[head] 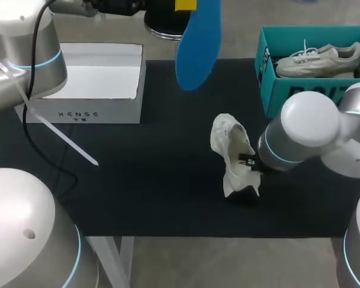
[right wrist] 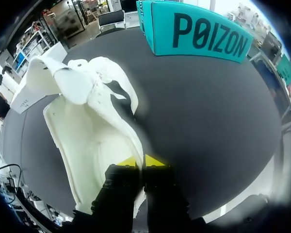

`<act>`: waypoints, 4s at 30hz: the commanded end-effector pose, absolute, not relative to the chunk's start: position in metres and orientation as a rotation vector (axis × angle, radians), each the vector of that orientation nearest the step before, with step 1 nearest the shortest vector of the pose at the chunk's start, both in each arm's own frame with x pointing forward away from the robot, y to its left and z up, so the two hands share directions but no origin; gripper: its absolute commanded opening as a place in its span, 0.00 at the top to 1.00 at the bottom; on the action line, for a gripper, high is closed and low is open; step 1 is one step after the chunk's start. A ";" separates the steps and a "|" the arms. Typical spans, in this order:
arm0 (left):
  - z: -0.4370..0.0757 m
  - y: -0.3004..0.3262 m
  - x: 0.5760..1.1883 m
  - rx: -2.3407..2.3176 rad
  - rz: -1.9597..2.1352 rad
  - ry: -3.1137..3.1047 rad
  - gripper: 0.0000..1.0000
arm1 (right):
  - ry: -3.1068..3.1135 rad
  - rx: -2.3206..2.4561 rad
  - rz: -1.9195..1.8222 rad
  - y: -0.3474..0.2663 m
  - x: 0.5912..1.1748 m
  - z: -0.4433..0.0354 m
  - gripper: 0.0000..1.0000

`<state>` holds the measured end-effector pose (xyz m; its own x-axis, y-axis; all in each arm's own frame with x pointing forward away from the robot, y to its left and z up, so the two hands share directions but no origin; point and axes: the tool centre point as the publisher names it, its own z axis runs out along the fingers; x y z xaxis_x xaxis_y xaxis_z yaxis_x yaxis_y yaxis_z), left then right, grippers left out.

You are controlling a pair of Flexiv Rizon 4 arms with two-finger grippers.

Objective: Take the shoe out of the shoebox, open the shoe tongue, remove and reinsert the insole, then place the shoe into the shoebox

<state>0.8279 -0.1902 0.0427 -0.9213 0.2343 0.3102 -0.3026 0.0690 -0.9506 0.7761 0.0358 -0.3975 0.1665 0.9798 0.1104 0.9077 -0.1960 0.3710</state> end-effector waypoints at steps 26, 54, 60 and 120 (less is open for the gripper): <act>0.043 -0.191 0.829 0.067 1.907 -1.972 1.00 | 1.603 2.513 0.720 -0.021 0.772 -0.263 0.00; 0.043 -0.191 0.829 0.067 1.907 -1.972 1.00 | 1.776 3.289 1.701 -0.095 0.803 -0.256 0.00; 0.043 -0.191 0.829 0.067 1.907 -1.972 1.00 | 1.798 3.255 1.816 -0.105 0.812 -0.259 0.00; 0.043 -0.191 0.829 0.067 1.907 -1.972 1.00 | 2.316 3.097 1.931 0.120 0.789 -0.194 0.00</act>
<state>0.8279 -0.1902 0.0428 -0.9213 0.2344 0.3102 -0.3025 0.0690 -0.9506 0.7820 0.1085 -0.1889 0.3274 0.1168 0.9376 0.9437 0.0091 -0.3307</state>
